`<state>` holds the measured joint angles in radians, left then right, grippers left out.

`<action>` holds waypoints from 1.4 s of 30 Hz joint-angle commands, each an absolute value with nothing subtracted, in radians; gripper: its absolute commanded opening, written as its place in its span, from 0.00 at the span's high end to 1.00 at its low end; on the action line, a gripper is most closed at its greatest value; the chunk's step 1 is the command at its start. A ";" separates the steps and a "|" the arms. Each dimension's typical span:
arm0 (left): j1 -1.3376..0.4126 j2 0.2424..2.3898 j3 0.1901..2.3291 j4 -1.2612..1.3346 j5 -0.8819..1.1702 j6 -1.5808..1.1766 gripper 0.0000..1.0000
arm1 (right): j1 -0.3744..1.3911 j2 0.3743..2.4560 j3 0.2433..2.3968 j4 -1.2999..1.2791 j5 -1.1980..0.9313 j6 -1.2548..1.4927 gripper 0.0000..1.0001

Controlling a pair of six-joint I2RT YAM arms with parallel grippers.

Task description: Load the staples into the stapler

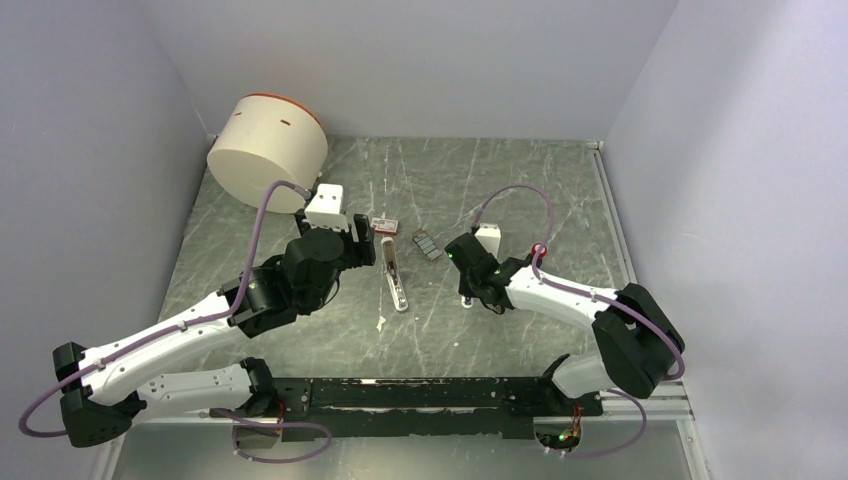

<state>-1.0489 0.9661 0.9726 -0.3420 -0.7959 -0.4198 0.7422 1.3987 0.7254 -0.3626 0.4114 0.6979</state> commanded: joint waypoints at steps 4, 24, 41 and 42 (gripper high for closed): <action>-1.043 0.953 0.965 -0.333 -0.805 -0.433 0.26 | 0.740 1.405 0.707 -0.337 0.425 0.693 0.79; -1.043 0.952 0.962 -0.333 -0.805 -0.433 0.26 | 0.740 1.345 0.717 -0.338 0.439 0.670 0.79; -1.043 0.955 0.967 -0.336 -0.807 -0.434 0.26 | 0.740 1.396 0.684 -0.297 0.424 0.627 0.79; -1.043 0.955 0.966 -0.335 -0.806 -0.434 0.26 | 0.739 1.393 0.684 -0.295 0.422 0.627 0.79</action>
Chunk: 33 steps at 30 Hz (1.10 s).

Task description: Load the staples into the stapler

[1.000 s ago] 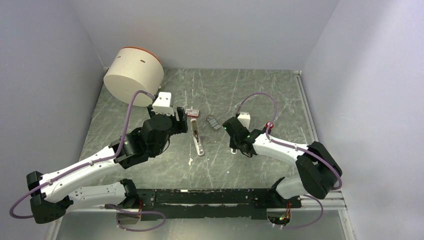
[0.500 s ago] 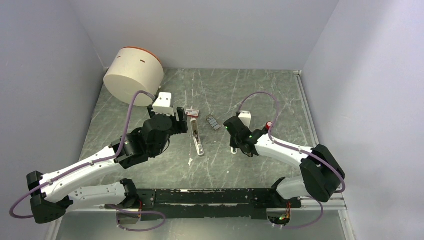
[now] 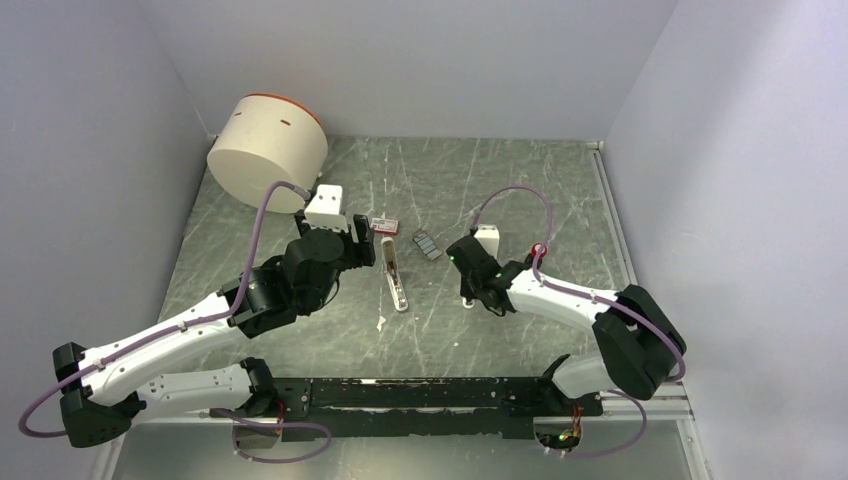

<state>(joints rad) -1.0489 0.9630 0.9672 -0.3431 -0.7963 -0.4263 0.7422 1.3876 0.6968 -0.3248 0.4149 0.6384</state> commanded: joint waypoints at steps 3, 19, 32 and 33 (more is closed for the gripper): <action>-1.043 0.957 0.966 -0.333 -0.805 -0.434 0.26 | 0.739 1.389 0.687 -0.290 0.417 0.627 0.79; -1.043 0.955 0.966 -0.337 -0.808 -0.436 0.26 | 0.739 1.355 0.693 -0.287 0.427 0.635 0.79; -1.044 0.961 0.966 -0.334 -0.805 -0.435 0.26 | 0.741 1.381 0.676 -0.285 0.427 0.638 0.80; -1.043 0.961 0.966 -0.335 -0.804 -0.436 0.26 | 0.742 1.381 0.676 -0.287 0.429 0.638 0.80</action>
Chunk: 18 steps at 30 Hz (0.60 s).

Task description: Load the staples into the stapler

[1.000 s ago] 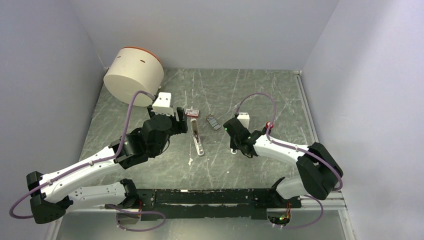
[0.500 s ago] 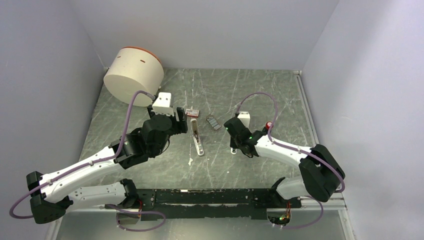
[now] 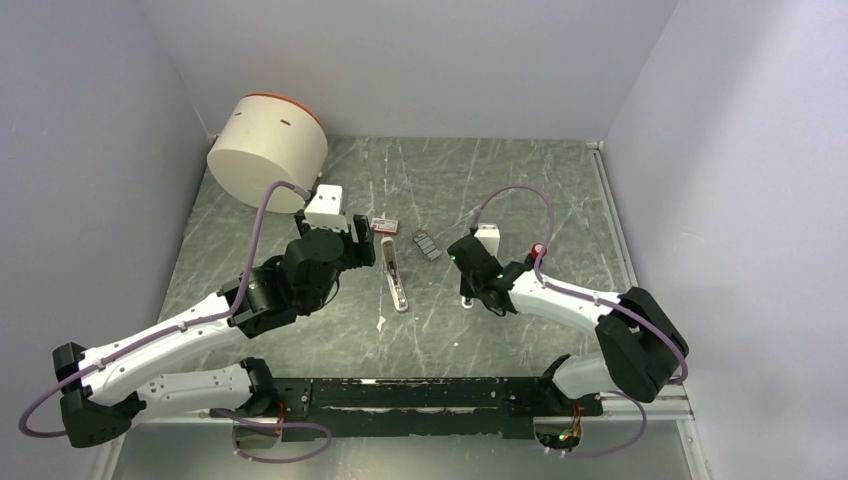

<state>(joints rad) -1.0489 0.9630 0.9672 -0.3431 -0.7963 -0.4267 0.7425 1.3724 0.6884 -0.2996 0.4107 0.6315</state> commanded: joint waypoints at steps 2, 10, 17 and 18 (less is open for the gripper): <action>-1.043 0.960 0.965 -0.335 -0.803 -0.436 0.26 | 0.742 1.377 0.675 -0.287 0.429 0.639 0.80; -1.043 0.958 0.964 -0.336 -0.802 -0.439 0.26 | 0.741 1.377 0.667 -0.279 0.417 0.644 0.80; -1.043 0.958 0.963 -0.339 -0.802 -0.440 0.26 | 0.744 1.379 0.663 -0.279 0.411 0.655 0.80; -1.043 0.957 0.963 -0.338 -0.801 -0.442 0.26 | 0.743 1.379 0.662 -0.282 0.411 0.657 0.80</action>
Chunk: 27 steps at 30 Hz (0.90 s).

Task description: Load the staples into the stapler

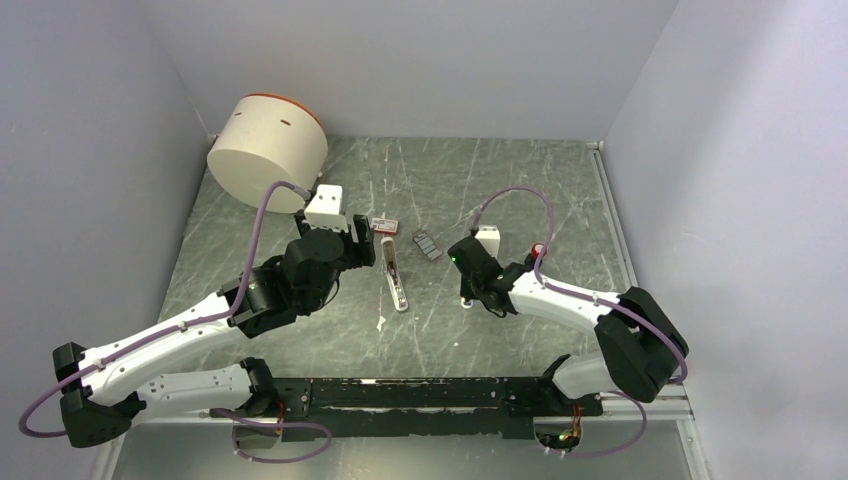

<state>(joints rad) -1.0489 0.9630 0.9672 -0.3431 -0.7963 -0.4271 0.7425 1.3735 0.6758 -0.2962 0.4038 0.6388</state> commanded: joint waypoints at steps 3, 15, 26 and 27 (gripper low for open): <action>-1.043 0.959 0.962 -0.339 -0.802 -0.442 0.26 | 0.744 1.380 0.661 -0.289 0.407 0.666 0.79; -1.044 0.949 0.961 -0.345 -0.806 -0.444 0.26 | 0.747 1.326 0.707 -0.339 0.446 0.705 0.79; -1.043 0.945 0.956 -0.342 -0.808 -0.440 0.26 | 0.769 1.389 0.736 -0.370 0.472 0.771 0.79; -1.043 0.944 0.956 -0.342 -0.809 -0.439 0.26 | 0.770 1.393 0.738 -0.375 0.478 0.774 0.79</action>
<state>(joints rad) -1.0485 0.9592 0.9646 -0.3439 -0.7963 -0.4343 0.7593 1.3712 0.7074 -0.3504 0.4290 0.7376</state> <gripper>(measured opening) 0.741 0.213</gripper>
